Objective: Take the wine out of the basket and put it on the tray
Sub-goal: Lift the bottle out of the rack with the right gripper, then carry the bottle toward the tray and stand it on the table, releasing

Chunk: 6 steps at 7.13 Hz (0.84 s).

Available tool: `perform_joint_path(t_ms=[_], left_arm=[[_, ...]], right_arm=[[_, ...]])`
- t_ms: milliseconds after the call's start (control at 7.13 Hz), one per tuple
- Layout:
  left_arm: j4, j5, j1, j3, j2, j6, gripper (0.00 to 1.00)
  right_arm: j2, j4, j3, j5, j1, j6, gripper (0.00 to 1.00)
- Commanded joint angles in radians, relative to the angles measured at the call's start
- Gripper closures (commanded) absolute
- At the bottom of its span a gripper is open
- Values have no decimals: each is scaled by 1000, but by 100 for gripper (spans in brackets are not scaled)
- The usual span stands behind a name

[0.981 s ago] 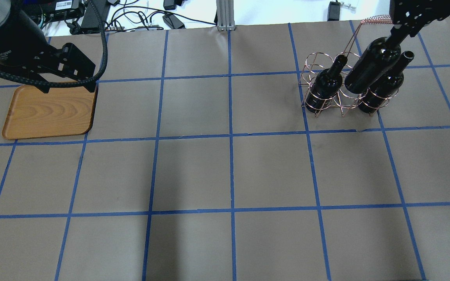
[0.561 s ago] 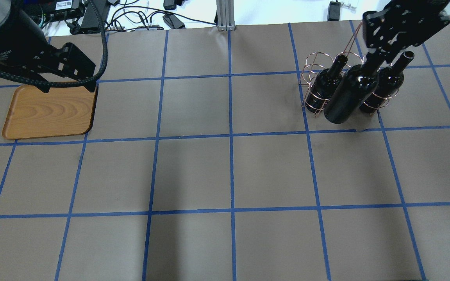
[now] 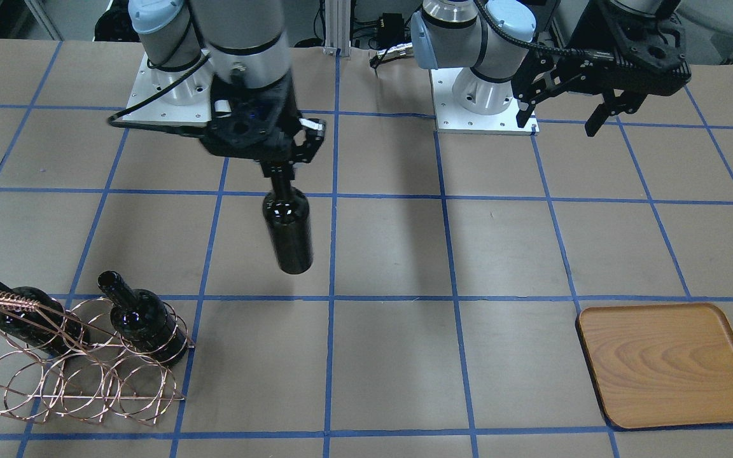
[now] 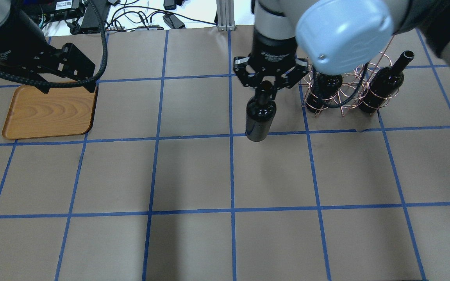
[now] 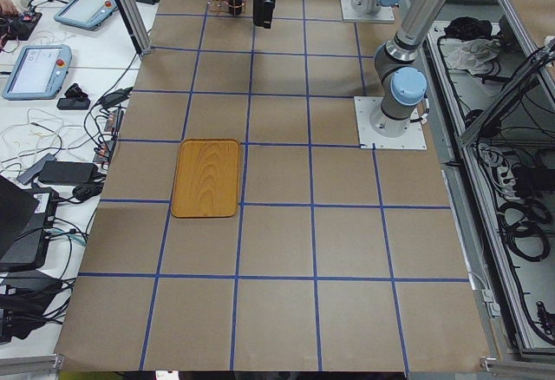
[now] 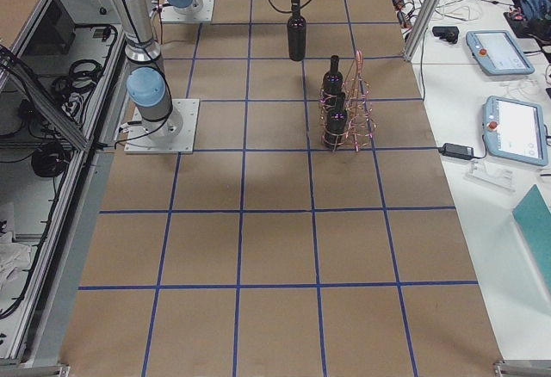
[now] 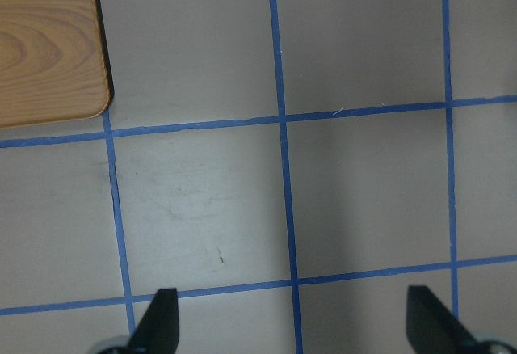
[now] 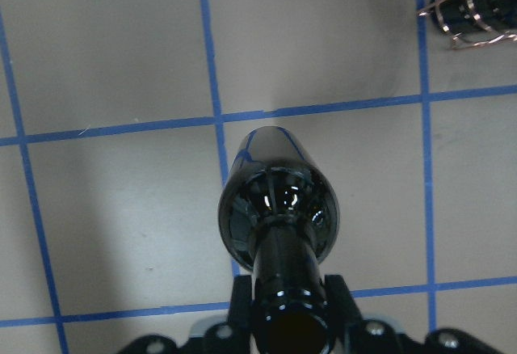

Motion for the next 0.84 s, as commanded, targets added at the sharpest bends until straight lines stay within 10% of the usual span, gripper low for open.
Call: perform_joint_path(t_ms=[0,561,701], left_arm=[[0,2,-1,0,2,1,0],[-2,6,1,0,2,1,0],[-2,11,1,0,2,1,0]], right_arm=[[68,-95,-7,-31,196,156,92],[232,-142,-125,-50,335,241,92],[237,-145,-127,-50,335,239,72]])
